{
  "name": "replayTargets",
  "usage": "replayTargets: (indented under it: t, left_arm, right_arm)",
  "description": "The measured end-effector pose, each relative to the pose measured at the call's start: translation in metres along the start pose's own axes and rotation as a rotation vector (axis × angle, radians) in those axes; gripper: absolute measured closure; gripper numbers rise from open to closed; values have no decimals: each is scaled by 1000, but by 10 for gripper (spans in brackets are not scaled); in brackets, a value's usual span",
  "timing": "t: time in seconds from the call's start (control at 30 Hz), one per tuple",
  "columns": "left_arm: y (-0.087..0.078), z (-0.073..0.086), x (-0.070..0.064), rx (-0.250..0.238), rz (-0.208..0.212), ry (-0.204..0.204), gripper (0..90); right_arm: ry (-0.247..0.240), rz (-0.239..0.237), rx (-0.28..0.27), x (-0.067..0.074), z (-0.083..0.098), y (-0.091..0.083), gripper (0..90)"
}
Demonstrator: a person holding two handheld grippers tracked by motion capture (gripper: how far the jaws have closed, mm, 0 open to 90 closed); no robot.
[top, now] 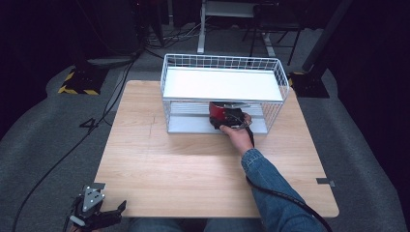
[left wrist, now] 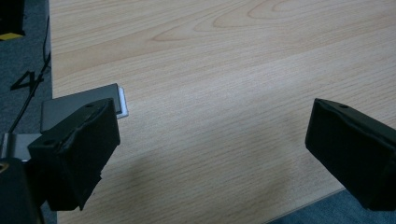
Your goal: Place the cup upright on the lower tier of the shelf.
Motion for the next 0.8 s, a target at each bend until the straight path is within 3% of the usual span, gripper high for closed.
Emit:
replayTargets:
  t: [0.37, 0.47, 0.6, 0.63, 0.67, 0.7, 0.73, 0.8]
  left_arm:
    - [4, -3, -2, 0, 14, 1, 35]
    - [6, -6, -3, -10, 17, 9, 34]
    - [8, -10, -4, -15, 27, 19, 33]
    - [8, -10, -4, -15, 27, 19, 32]
    - [11, -13, -5, -16, 32, 25, 32]
    - [13, -15, -6, -21, 39, 24, 32]
    - [14, -17, -6, -24, 38, 31, 32]
    - [16, -21, -8, -30, 44, 35, 31]
  right_arm:
    - [-9, -7, -11, -2, 0, -1, 148]
    - [12, -44, -11, 0, 2, -4, 72]
    - [27, -53, -20, -3, 2, -12, 32]
    - [27, -53, -20, -3, 2, -12, 32]
    - [-3, -56, -38, -7, -1, -17, 9]
    - [118, -64, 50, 1, 3, -25, 0]
    - [1, -66, -11, -6, -1, -24, 0]
    - [11, -75, 10, -5, 0, -31, 0]
Point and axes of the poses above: each handheld gripper's, and its own axes: y roughly forward along the jaws, z roughly out of its underside, x roughly to its left, the point moved 3 cm from there along y, roughly forward along the jaws, and after that the axes turned 9 degrees about y, right-handed, at the moved point
